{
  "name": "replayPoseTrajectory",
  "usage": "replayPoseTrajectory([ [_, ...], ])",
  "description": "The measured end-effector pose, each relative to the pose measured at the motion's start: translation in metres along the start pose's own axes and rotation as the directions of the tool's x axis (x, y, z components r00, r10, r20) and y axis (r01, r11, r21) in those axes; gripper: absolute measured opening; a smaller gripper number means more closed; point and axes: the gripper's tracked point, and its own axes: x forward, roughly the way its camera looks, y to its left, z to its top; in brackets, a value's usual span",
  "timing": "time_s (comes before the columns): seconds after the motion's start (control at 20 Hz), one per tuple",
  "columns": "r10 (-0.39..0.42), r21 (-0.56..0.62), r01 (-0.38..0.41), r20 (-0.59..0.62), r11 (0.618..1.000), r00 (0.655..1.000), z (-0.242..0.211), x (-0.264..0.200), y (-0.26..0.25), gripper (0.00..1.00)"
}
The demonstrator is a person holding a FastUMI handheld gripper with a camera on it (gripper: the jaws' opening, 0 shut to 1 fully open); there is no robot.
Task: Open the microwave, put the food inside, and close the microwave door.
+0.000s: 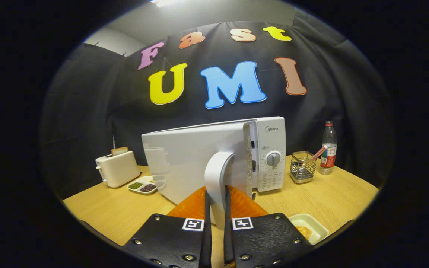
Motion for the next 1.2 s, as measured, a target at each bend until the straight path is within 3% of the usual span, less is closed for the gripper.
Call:
replayPoseTrajectory([
  [0.35,0.014,0.093,-0.018,0.040,0.996,0.999,-0.013,-0.040,0.063,0.13],
  [0.85,-0.003,0.004,0.002,0.095,1.000,0.995,-0.033,-0.067,0.173,0.12],
  [1.05,-0.069,-0.017,0.071,0.104,0.997,0.992,-0.039,-0.069,0.204,0.12],
  [1.2,-0.081,-0.096,0.094,0.132,0.991,0.988,-0.044,-0.067,0.243,0.12],
])
